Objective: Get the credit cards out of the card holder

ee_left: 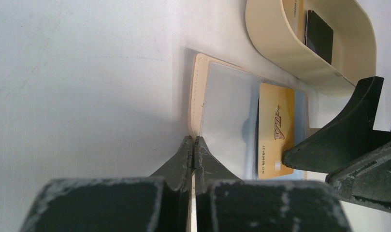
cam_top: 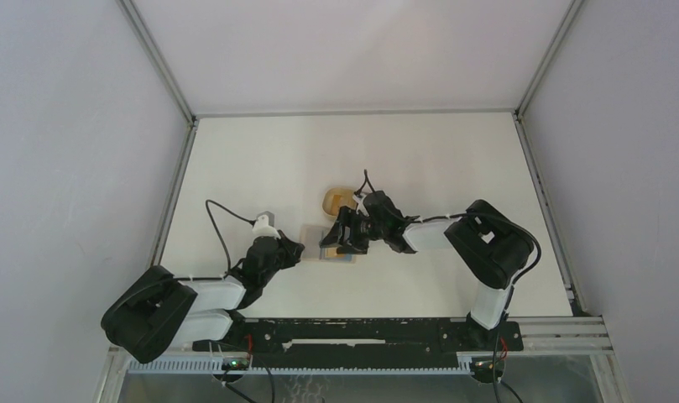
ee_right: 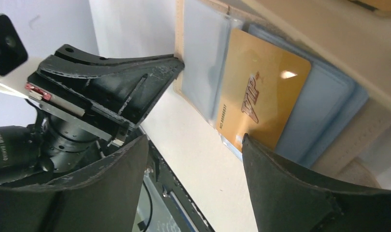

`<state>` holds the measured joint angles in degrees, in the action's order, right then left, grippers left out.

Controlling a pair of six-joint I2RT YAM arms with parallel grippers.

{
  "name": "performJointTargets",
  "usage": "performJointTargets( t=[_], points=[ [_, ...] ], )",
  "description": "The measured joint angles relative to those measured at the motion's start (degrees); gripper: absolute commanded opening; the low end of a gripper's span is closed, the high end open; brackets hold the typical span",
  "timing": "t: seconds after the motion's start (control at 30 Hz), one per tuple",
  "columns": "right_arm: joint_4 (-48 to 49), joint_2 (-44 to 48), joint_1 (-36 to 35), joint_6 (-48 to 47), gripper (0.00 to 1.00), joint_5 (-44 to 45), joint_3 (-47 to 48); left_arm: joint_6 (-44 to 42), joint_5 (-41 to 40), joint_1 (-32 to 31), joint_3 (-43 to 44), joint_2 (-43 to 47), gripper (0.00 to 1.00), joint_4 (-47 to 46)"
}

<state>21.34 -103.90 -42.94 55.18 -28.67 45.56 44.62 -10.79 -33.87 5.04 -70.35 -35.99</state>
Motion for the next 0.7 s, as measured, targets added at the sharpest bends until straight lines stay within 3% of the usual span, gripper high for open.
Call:
performJointTargets(
  t=[0.37,0.7],
  points=[
    [-10.8,8.52,1.7,-8.04,0.88,7.78,0.0,0.0,0.26,0.0,0.0,-0.61,0.0,-0.79],
    [-10.8,4.92,2.23,-8.59,0.88,8.44,0.9,0.02,0.42,0.0,0.0,-0.7,0.0,-0.87]
  ],
)
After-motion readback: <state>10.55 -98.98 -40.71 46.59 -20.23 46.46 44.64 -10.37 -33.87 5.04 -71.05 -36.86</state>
